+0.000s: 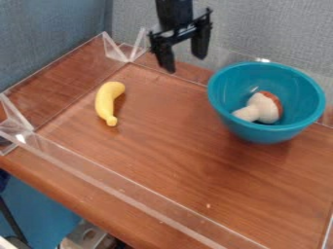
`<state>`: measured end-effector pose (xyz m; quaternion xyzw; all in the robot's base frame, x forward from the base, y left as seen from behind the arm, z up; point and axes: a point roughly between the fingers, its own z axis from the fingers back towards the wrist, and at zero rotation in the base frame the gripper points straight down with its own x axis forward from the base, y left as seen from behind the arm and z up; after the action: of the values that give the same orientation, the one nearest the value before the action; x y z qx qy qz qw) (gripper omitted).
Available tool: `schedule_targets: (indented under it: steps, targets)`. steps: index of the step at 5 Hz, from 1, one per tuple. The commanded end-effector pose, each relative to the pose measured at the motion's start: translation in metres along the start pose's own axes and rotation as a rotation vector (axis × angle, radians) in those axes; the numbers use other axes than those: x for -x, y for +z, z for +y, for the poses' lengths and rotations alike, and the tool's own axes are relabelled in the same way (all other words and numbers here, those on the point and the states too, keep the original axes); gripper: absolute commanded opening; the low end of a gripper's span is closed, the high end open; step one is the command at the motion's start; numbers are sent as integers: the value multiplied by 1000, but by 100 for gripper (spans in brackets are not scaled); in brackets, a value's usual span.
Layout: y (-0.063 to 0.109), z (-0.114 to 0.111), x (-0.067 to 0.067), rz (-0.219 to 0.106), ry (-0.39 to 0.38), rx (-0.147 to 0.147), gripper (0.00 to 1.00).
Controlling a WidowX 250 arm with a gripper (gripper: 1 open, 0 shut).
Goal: Put the yellow object in the blue bowl
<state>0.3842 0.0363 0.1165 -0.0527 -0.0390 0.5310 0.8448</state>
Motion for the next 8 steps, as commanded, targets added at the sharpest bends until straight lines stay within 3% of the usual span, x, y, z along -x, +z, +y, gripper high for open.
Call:
schedule_targets:
  steps: [1, 2, 4, 5, 6, 7, 8]
  targets:
    - [25, -16, -2, -37, 42, 56, 100]
    - [20, -30, 16, -33, 58, 56, 100]
    - [-4, -79, 84, -20, -24, 45, 100]
    - [-11, -81, 101, -30, -41, 44, 100]
    - [-14, -72, 98, -46, -53, 36, 100]
    - [-9, -64, 87, -54, -5, 44, 0]
    - [0, -55, 76, -43, -39, 57, 100]
